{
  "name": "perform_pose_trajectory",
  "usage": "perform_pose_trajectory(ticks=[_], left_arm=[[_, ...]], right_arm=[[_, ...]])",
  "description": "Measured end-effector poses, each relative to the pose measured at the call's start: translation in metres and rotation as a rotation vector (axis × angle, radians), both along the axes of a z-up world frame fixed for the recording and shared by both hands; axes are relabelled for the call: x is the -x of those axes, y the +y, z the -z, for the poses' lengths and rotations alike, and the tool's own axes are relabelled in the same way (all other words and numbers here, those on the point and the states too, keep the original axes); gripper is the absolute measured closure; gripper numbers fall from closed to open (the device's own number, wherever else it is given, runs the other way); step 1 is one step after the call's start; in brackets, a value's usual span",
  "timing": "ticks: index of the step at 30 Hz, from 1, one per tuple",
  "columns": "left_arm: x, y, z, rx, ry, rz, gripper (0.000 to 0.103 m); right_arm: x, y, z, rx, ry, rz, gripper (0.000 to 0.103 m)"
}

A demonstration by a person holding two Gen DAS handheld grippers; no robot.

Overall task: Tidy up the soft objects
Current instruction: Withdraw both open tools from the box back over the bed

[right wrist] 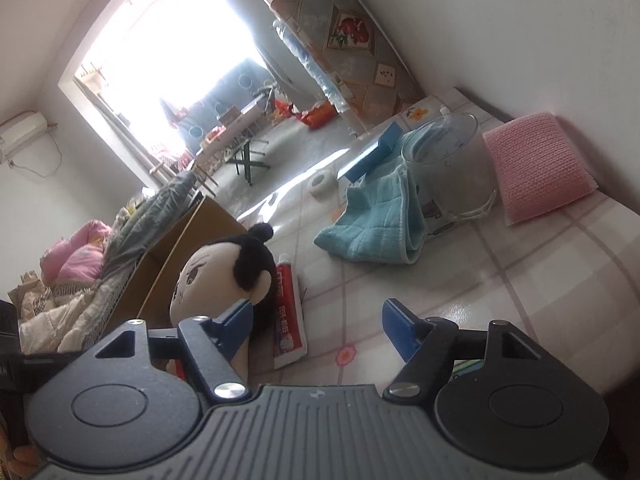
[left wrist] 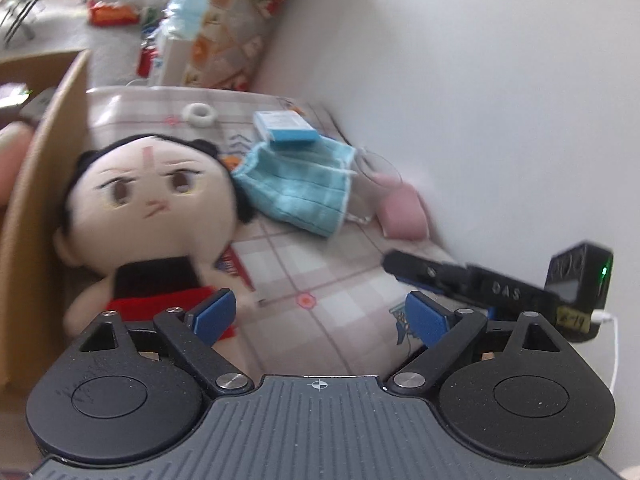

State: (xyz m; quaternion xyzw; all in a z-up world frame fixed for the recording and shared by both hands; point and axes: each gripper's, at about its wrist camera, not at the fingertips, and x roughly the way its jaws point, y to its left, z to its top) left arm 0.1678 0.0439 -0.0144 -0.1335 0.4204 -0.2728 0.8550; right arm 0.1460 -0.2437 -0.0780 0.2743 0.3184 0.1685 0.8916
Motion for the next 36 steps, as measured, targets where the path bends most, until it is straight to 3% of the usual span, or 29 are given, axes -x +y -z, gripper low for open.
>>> perform_pose_trajectory(ticks=[5, 10, 14, 21, 25, 29, 34, 36], left_arm=[[-0.01, -0.04, 0.01, -0.055, 0.002, 0.08, 0.024], [-0.036, -0.071, 0.032, -0.15, 0.048, 0.081, 0.025], [-0.057, -0.085, 0.051, -0.3, 0.076, 0.006, 0.028], [-0.082, -0.109, 0.066, -0.493, 0.096, -0.114, 0.028], [-0.097, -0.121, 0.075, -0.606, 0.094, -0.189, 0.024], [-0.109, -0.13, 0.082, -0.707, 0.09, -0.231, 0.012], [-0.123, -0.132, 0.084, -0.684, 0.138, -0.273, 0.0], [-0.127, -0.133, 0.086, -0.664, 0.167, -0.285, 0.0]], right_arm=[[0.001, -0.014, 0.01, -0.066, -0.04, 0.047, 0.028], [0.004, -0.036, 0.013, -0.092, -0.077, 0.091, 0.028], [0.007, -0.052, 0.018, -0.113, -0.097, 0.107, 0.028], [0.009, -0.068, 0.023, -0.164, -0.134, 0.116, 0.028], [0.011, -0.072, 0.023, -0.196, -0.161, 0.104, 0.028], [0.014, -0.072, 0.024, -0.224, -0.183, 0.094, 0.027], [0.017, -0.079, 0.026, -0.26, -0.2, 0.096, 0.027], [0.02, -0.082, 0.027, -0.27, -0.205, 0.102, 0.026]])
